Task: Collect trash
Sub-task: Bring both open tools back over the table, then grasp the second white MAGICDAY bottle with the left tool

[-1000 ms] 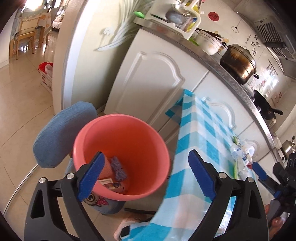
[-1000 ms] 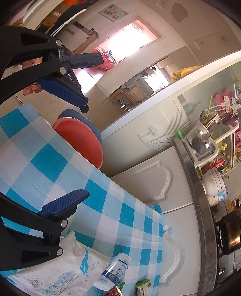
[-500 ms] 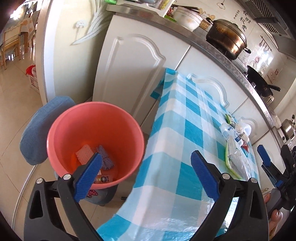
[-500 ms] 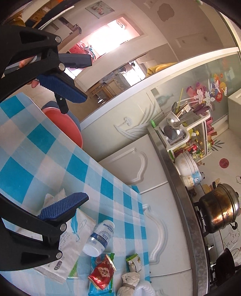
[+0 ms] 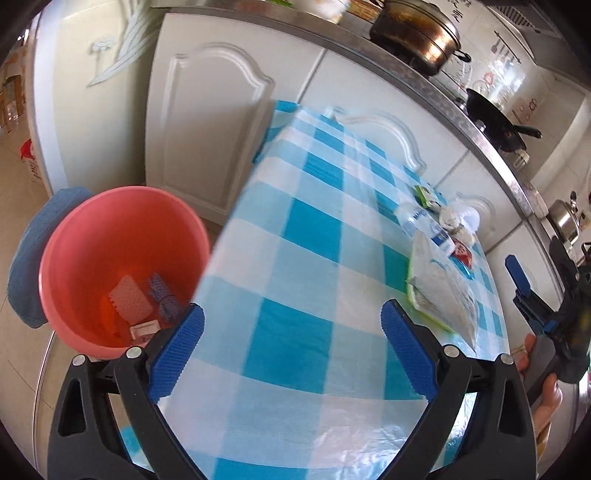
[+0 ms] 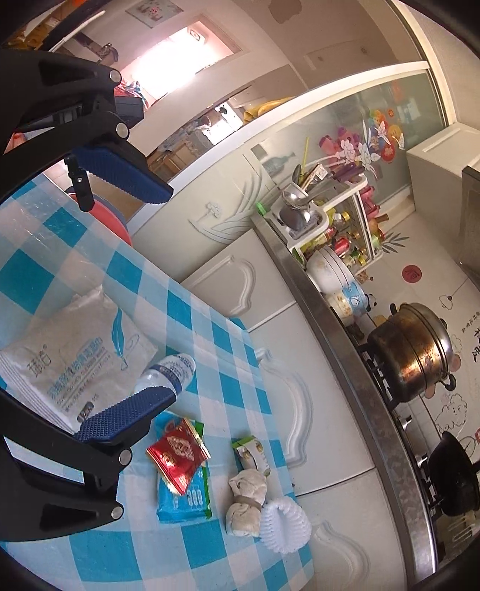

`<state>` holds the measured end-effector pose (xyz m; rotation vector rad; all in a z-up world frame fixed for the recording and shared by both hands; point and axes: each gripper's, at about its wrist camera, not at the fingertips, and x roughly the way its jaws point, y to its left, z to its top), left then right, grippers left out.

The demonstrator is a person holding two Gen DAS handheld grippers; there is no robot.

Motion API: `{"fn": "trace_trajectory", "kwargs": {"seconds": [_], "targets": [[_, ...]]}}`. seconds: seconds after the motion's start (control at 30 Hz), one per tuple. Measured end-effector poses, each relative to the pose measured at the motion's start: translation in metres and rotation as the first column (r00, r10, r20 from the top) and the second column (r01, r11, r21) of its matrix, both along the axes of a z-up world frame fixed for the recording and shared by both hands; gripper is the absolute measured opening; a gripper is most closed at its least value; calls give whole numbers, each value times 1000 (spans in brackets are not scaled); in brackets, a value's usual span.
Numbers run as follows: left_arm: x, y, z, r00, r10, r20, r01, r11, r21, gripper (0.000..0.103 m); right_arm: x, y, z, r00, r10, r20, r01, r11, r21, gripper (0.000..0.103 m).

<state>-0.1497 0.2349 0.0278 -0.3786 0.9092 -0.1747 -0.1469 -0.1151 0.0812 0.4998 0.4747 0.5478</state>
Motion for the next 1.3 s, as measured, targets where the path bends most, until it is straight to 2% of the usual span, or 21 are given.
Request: {"fn": "trace_trajectory", "kwargs": {"seconds": [0.23,0.47,0.6,0.7,0.8,0.97,1.03,1.3], "targets": [[-1,-37,0,997,-81,-18,80,996,-29,97,5,-58,-10,996,-85,-36,89,990,112,98],[0,-75,-1,989,-143,-38,136,980,-143,97,6,-110,-29,984,-150,-95,168,962,218,98],[6,-95,4,985,-168,-33,163,978,-128,97,6,-118,-36,981,-139,-133,167,959,229,98],[17,-104,17,987,-160,-14,158,981,-109,97,10,-115,-44,979,-85,-184,131,959,252,98],[33,-113,31,989,-148,-6,147,983,-109,97,12,-105,-47,977,-47,-209,95,970,222,98],[71,-139,42,987,-153,-46,148,983,-105,97,11,-83,-43,976,-21,-218,39,996,79,98],[88,-148,41,986,-152,-71,144,984,-108,97,12,-81,-45,973,-19,-230,32,998,52,98],[138,-176,22,976,-123,-179,113,991,-65,97,17,-94,-56,970,-21,-240,51,991,120,98]]}}
